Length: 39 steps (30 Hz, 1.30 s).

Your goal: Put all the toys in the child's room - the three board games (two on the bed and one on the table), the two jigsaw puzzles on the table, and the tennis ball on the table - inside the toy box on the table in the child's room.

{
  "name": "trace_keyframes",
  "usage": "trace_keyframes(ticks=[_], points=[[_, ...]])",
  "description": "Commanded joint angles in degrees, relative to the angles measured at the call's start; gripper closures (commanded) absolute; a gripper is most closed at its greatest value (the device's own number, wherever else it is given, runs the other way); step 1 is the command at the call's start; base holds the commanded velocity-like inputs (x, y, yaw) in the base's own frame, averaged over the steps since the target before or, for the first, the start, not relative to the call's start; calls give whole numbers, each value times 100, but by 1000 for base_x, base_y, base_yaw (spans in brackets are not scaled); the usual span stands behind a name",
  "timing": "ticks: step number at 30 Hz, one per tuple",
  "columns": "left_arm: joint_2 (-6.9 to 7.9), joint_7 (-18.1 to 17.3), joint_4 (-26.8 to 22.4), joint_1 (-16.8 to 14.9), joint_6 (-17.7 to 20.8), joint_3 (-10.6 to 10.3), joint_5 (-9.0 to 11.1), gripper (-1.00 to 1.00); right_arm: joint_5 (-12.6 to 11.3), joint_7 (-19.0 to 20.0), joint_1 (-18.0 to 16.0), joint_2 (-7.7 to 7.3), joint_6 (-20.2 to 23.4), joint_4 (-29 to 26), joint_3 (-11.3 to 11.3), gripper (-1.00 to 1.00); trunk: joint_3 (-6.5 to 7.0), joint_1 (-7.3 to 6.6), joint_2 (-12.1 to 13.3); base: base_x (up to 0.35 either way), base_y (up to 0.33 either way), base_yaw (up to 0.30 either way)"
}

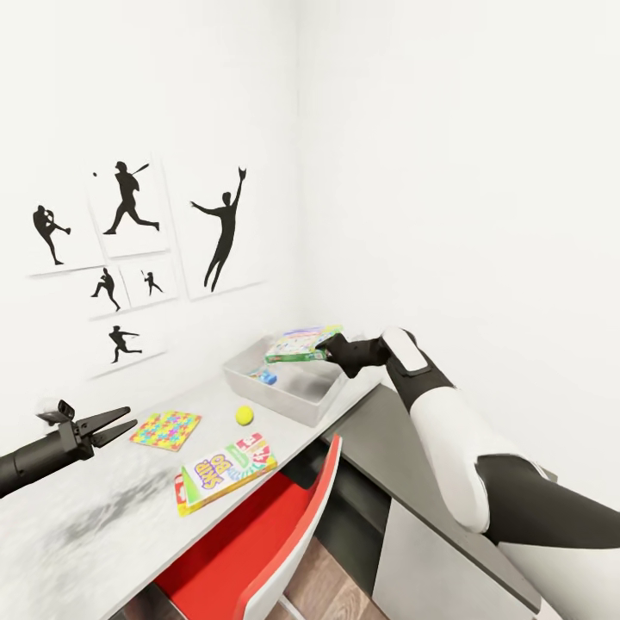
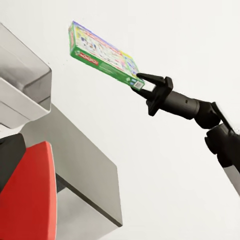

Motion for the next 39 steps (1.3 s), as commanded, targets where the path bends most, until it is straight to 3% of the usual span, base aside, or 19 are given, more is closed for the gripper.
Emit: trace_keyframes(ticks=[1, 9, 17, 24, 39], points=[[1, -24, 0, -3, 60, 0, -4, -100, -97, -50, 1, 5, -2, 134, -99, 100, -7, 3, -9, 7, 0, 0], [-6, -19, 6, -3, 60, -2, -4, -100, -87, -38, 33, -1, -11, 518, -245, 100, -7, 3, -9, 2, 0, 0], [-7, -15, 6, -3, 60, -5, -4, -100, -86, -33, 46, -2, -42, 535, -259, 100, -7, 3, -9, 103, 30, 0], [-12, -7, 6, -3, 55, -5, -4, -100, -84, -28, 53, -3, -380, 540, -254, 100, -7, 3, -9, 105, 8, 0], [-15, 2, 7, 6, 52, -6, -8, -100, -43, -17, 59, 3, -409, 541, -223, 100, -7, 3, -9, 46, -28, 0]])
